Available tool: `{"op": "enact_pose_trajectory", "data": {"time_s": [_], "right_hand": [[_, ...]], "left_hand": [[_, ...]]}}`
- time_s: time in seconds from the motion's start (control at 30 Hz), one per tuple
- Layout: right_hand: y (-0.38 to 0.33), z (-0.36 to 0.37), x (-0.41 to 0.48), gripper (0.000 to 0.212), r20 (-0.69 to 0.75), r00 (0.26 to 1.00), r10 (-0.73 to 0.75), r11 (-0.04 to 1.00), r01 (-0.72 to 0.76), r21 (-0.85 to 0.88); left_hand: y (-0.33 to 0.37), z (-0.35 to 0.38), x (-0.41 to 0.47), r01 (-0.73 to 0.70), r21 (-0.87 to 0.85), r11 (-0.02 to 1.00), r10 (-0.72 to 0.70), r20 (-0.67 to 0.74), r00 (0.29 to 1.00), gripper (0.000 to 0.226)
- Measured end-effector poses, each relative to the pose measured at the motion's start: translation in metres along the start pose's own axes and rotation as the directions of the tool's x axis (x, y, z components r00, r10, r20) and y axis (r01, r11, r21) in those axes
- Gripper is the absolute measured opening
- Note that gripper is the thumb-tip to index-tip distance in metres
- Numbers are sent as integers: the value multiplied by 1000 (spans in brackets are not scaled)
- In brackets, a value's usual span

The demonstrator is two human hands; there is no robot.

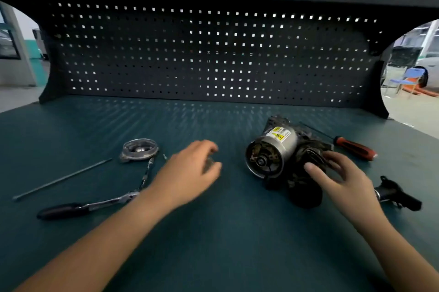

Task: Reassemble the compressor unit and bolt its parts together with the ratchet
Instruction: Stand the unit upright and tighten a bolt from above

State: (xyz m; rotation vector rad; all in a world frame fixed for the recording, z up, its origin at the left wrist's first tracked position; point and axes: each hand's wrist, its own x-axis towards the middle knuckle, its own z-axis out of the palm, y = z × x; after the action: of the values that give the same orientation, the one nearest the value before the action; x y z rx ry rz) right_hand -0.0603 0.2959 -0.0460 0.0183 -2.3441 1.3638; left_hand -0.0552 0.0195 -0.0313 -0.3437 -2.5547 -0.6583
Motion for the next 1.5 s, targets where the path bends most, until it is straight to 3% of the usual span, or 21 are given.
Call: {"op": "enact_pose_trajectory", "data": {"time_s": [0.07, 0.17, 0.23, 0.33, 0.47, 0.73, 0.87, 1.07, 1.17, 1.3, 1.5], "right_hand": [[1, 2, -16, 91, 15, 1000, 25, 989, -23, -145], [1, 10, -27, 97, 56, 998, 15, 935, 6, -355], [3, 16, -25, 101, 73, 997, 33, 882, 5, -471], [3, 22, -19, 108, 57, 997, 43, 836, -5, -549], [5, 24, -16, 113, 70, 997, 18, 831, 24, -556], [6, 17, -21, 83, 16, 991, -132, 817, 118, -565], [6, 19, -26, 82, 15, 995, -102, 840, 94, -534], [4, 9, -31, 56, 31, 991, -126, 826, 123, -550], [1, 0, -42, 55, 12, 971, -241, 812, 208, -546], [0, -7, -57, 60, -26, 870, -493, 723, 393, -568], [-11, -22, -62, 49, -13, 855, -518, 701, 416, -580]], "left_hand": [[24, 28, 26, -33, -15, 999, 35, 152, 988, 52], [43, 61, 56, 35, -179, 983, 17, 282, 959, 81], [44, 78, 63, 87, -287, 954, -5, 274, 962, 88], [35, 86, 64, 44, -346, 937, 20, 179, 984, 83], [30, 84, 61, -3, -300, 954, 33, 98, 995, 76], [36, 83, 55, 68, -307, 949, -64, 25, 998, 75], [44, 82, 45, 97, -314, 944, -97, 16, 995, 74], [54, 74, 26, 81, -255, 964, -81, 8, 997, 76], [59, 68, 15, 39, -216, 976, -37, 13, 999, 76], [66, 62, 4, 80, -256, 963, -81, 8, 997, 69], [75, 54, -5, 157, -344, 926, -151, 45, 988, 72]]}}
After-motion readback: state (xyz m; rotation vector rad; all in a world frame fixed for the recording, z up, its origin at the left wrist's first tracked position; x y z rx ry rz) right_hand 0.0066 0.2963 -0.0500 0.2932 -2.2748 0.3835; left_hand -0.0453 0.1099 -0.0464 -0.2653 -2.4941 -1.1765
